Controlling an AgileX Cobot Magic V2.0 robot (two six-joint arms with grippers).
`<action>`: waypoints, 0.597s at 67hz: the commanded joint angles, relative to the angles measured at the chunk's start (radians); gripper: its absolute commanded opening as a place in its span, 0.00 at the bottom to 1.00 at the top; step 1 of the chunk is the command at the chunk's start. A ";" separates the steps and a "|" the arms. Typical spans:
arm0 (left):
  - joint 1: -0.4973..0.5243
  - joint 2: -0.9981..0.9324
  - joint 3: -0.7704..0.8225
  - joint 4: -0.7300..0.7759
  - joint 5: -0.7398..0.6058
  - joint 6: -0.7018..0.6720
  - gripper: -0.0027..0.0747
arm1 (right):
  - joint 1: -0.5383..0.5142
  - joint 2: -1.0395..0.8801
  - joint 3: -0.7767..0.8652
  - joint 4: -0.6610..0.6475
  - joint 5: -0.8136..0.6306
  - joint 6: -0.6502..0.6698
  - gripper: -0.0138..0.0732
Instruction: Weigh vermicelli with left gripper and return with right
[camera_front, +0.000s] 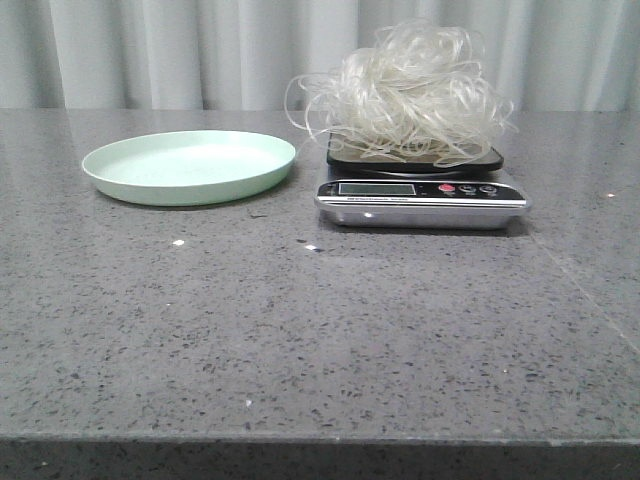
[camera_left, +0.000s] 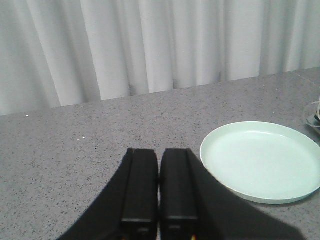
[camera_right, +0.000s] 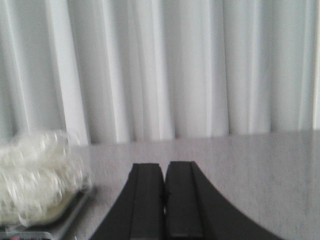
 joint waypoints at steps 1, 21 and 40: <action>0.000 0.002 -0.030 -0.011 -0.086 -0.001 0.21 | -0.007 0.116 -0.164 0.000 -0.011 -0.003 0.33; 0.000 0.002 -0.030 -0.011 -0.086 -0.001 0.21 | 0.060 0.529 -0.609 0.112 0.222 -0.003 0.44; 0.000 0.002 -0.030 -0.011 -0.086 -0.001 0.21 | 0.238 0.901 -0.885 0.149 0.291 -0.003 0.79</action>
